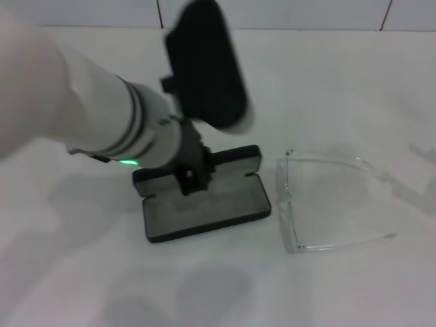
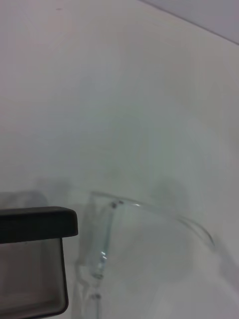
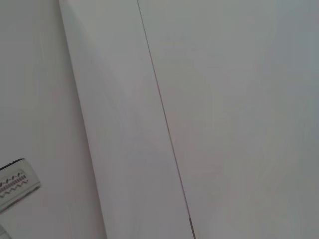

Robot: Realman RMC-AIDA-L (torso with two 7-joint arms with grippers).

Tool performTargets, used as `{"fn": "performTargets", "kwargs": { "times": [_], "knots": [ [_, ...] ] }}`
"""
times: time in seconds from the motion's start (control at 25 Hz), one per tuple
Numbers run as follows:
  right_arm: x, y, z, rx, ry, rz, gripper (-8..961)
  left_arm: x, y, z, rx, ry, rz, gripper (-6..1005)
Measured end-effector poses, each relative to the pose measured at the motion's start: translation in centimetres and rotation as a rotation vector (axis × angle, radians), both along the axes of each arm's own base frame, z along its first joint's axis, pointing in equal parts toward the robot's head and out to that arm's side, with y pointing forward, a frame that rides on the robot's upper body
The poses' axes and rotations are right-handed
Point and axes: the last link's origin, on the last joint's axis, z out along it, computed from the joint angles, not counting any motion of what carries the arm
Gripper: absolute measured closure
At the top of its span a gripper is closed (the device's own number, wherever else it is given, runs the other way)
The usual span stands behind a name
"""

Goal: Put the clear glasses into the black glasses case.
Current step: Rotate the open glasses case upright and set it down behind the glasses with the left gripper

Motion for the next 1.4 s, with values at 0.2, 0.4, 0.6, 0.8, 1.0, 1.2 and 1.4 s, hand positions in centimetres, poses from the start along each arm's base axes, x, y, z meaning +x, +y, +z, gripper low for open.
{"fn": "performTargets", "kwargs": {
  "times": [0.2, 0.4, 0.6, 0.8, 1.0, 1.2, 1.4],
  "knots": [
    [0.2, -0.2, -0.2, 0.003, 0.001, -0.002, 95, 1.3, -0.8, -1.9, -0.034, 0.031, -0.117, 807],
    [0.3, -0.3, -0.2, 0.005, -0.002, -0.007, 96, 2.4, -1.0, -3.1, -0.057, 0.023, -0.18, 806],
    [0.5, -0.5, -0.3, 0.006, 0.0, -0.012, 96, 3.0, -1.1, -4.8, -0.087, 0.036, -0.23, 805],
    [0.7, -0.8, -0.4, 0.005, 0.004, -0.023, 96, 3.6, -0.8, -5.5, -0.076, 0.004, -0.264, 804],
    [1.0, -1.2, -0.4, 0.009, 0.004, -0.034, 96, 3.8, -0.7, -5.9, -0.072, -0.009, -0.276, 803],
    [1.1, -1.3, -0.4, 0.013, 0.007, -0.037, 95, 4.1, -0.8, -6.3, -0.071, -0.026, -0.299, 802],
    [1.1, -1.2, -0.7, 0.007, 0.013, -0.042, 95, 3.8, -0.8, -6.4, -0.081, -0.03, -0.279, 727]
  ]
}}
